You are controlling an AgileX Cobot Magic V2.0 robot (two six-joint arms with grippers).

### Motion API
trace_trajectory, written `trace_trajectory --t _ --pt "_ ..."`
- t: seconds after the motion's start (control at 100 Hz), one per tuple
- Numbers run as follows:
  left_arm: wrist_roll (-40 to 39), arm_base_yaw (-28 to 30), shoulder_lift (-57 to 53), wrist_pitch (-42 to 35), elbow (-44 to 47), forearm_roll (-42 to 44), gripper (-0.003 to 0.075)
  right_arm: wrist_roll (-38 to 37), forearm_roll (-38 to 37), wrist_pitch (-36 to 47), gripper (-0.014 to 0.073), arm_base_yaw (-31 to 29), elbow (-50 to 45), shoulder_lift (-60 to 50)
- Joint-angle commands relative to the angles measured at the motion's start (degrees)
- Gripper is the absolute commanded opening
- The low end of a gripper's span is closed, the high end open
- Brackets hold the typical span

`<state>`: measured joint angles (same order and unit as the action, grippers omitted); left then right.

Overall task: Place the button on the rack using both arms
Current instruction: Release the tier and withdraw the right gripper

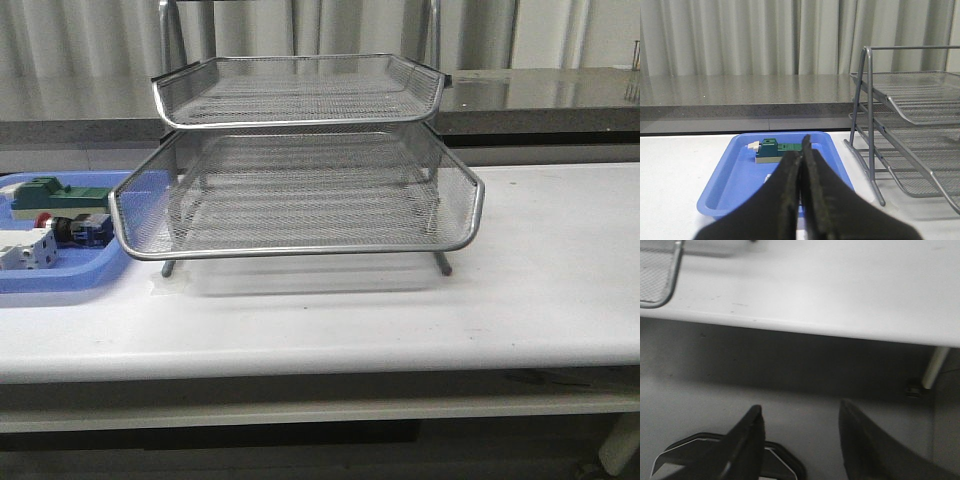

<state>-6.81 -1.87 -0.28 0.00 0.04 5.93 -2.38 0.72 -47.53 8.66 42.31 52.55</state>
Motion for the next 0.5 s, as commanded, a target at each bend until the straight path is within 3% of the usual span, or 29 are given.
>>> trace_trajectory --t 0.0,0.49 --pt "-0.5 0.2 -2.0 -4.8 2.7 0.0 0.0004 -4.5 -6.5 -0.7 0.036 -0.1 2.2 -4.5" --pt "-0.5 0.2 -2.0 -5.3 2.1 -1.6 0.0004 -4.8 -7.8 -5.6 0.036 -0.1 2.2 -21.1"
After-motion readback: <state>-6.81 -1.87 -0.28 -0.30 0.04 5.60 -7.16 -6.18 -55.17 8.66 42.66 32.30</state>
